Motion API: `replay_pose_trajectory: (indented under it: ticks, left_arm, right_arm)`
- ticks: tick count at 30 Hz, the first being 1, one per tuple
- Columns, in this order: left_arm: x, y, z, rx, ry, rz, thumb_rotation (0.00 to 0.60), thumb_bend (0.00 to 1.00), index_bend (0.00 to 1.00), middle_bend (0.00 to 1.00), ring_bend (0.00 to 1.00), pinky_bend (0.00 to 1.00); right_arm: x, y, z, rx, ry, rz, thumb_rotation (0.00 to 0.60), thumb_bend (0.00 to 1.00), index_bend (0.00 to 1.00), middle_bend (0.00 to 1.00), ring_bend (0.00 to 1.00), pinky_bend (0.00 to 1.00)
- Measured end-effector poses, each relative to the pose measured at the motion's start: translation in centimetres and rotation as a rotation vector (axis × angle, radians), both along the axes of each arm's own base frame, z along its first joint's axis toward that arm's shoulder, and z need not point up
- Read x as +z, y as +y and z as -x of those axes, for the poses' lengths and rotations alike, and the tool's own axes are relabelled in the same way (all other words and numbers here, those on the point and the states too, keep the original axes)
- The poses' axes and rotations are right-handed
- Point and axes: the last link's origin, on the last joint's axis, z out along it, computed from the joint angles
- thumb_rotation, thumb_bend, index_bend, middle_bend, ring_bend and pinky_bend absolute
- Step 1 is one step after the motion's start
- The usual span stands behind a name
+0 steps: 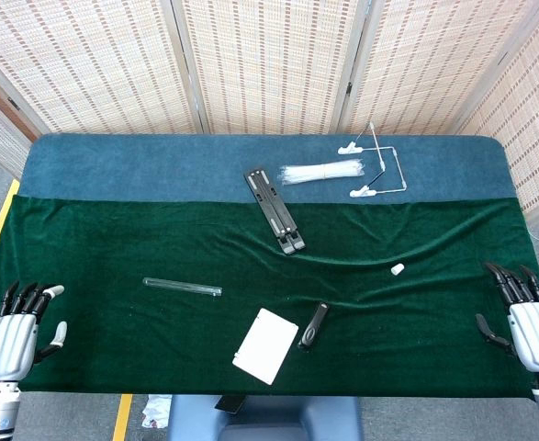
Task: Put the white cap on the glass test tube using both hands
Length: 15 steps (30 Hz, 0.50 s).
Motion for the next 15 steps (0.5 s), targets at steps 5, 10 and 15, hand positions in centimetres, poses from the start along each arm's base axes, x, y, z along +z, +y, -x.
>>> replay_pose_trajectory:
  ticks: [5, 10, 15]
  left_arm:
    - [-0.26, 0.00, 0.13, -0.002, -0.001, 0.009, 0.600, 0.47, 0.27, 0.24, 0.15, 0.00]
    - [-0.30, -0.01, 0.12, -0.005, -0.001, 0.011, 0.600, 0.47, 0.27, 0.24, 0.15, 0.00]
    - [-0.46, 0.02, 0.17, -0.011, 0.003, 0.015, 0.600, 0.47, 0.27, 0.24, 0.15, 0.00]
  right_arm:
    - [-0.18, 0.08, -0.05, -0.001, -0.001, 0.000, 0.600, 0.44, 0.05, 0.15, 0.15, 0.03]
    - [-0.18, 0.13, -0.15, -0.001, 0.003, 0.001, 0.600, 0.44, 0.05, 0.15, 0.15, 0.03]
    - [-0.29, 0.15, -0.21, -0.002, 0.003, -0.002, 0.600, 0.44, 0.05, 0.15, 0.15, 0.03]
